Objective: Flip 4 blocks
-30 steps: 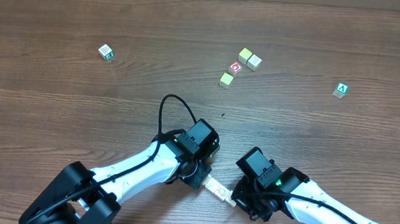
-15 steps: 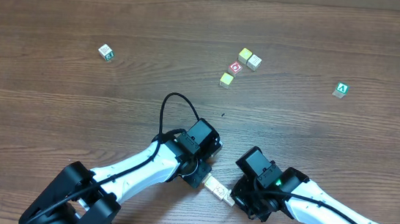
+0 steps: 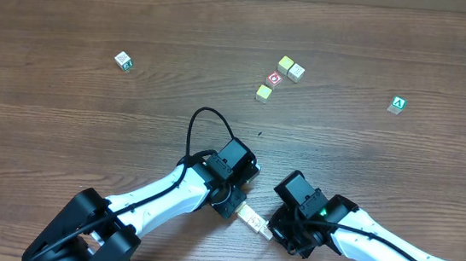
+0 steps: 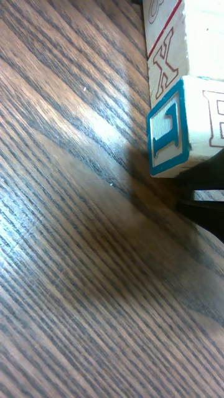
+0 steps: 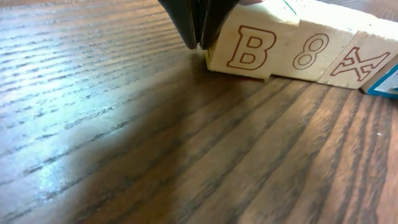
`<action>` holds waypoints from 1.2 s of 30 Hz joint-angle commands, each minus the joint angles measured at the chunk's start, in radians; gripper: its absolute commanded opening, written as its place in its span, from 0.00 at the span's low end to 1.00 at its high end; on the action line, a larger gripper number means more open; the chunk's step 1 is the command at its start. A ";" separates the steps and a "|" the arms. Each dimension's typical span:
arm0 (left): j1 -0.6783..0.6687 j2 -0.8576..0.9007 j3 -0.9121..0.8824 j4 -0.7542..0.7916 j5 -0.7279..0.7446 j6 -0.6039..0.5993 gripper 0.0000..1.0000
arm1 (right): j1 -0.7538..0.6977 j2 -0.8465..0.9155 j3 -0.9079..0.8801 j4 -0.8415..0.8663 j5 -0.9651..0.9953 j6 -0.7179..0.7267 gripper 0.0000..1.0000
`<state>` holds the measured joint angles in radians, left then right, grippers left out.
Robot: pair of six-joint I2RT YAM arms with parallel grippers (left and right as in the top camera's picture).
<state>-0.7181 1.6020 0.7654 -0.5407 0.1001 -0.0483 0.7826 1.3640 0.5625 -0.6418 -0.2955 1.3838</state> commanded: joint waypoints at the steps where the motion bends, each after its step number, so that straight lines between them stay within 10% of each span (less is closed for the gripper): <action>1: -0.007 0.046 -0.036 -0.001 0.019 0.027 0.04 | 0.027 0.027 0.014 0.055 0.010 0.004 0.04; 36: -0.007 0.046 -0.036 0.057 0.019 0.185 0.04 | 0.088 0.067 0.014 0.137 -0.003 0.053 0.04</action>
<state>-0.7109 1.6039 0.7647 -0.4885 0.0429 0.0845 0.8593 1.4143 0.5629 -0.5579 -0.3077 1.4269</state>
